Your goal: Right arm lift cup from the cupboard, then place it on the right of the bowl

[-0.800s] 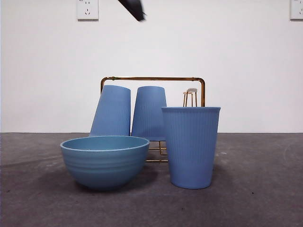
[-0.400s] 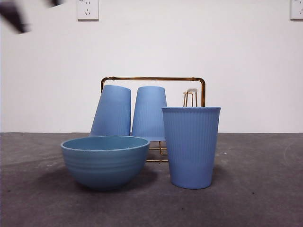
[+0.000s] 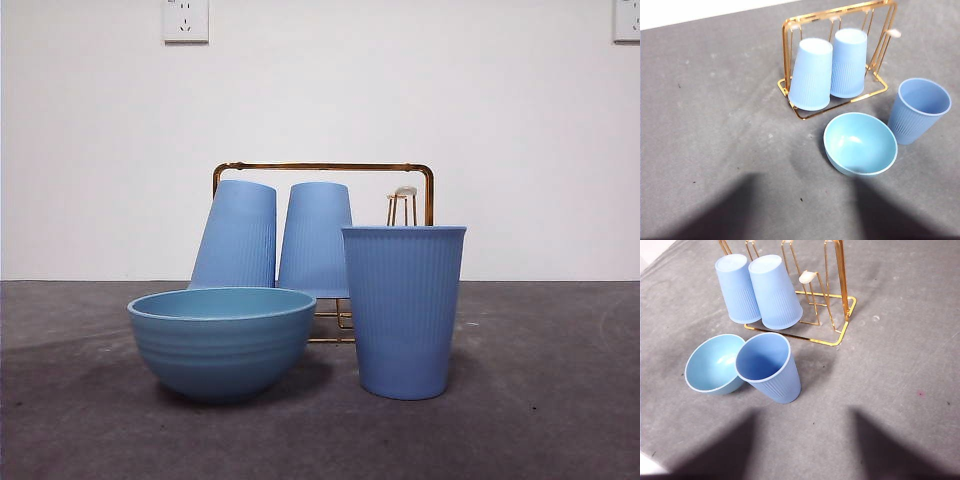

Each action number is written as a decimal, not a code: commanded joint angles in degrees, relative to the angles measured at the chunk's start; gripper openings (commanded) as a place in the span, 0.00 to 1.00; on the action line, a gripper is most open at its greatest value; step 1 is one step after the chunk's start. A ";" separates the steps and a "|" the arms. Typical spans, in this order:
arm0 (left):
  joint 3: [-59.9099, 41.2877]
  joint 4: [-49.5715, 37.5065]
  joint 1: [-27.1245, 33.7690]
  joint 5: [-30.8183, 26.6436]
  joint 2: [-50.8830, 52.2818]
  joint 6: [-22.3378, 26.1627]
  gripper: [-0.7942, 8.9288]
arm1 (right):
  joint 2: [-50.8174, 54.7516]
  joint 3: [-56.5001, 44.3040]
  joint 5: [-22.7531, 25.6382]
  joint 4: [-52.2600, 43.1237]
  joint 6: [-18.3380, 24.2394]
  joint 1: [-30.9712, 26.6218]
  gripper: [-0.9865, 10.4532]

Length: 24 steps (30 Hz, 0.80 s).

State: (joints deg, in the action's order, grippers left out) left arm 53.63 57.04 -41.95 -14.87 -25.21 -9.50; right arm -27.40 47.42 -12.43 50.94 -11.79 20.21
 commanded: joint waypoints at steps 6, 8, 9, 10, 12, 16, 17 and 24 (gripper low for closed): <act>0.37 -0.46 -0.33 -0.17 0.50 -0.46 0.09 | -0.13 0.79 0.42 -0.33 0.50 0.28 0.11; 0.37 -0.46 -0.33 -0.17 0.50 -0.46 0.09 | -0.13 0.79 0.39 -0.33 0.50 0.28 0.11; 0.37 -0.46 -0.33 -0.17 0.50 -0.46 0.09 | -0.13 0.79 0.42 -0.33 0.50 0.28 0.11; 0.37 -0.59 -0.33 -0.17 0.50 -0.46 0.09 | -0.13 0.79 0.42 -0.33 0.50 0.28 0.11; -0.26 -1.18 0.87 -0.17 1.03 -0.46 0.09 | -0.13 0.79 0.42 -0.33 0.50 0.28 0.11; -6.88 -9.09 14.14 -0.81 3.69 6.05 0.09 | -0.13 0.79 0.44 -0.33 0.50 0.28 0.11; -10.67 -13.86 18.36 0.00 5.68 10.23 0.09 | -0.13 0.79 0.44 -0.35 0.50 0.28 0.11; -43.36 -46.23 43.17 19.89 17.14 7.32 0.09 | -0.13 0.79 0.44 -0.33 0.50 0.28 0.11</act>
State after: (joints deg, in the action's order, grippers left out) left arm 12.05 12.67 0.45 4.69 -8.51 2.85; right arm -27.40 47.42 -11.99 50.96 -11.79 20.23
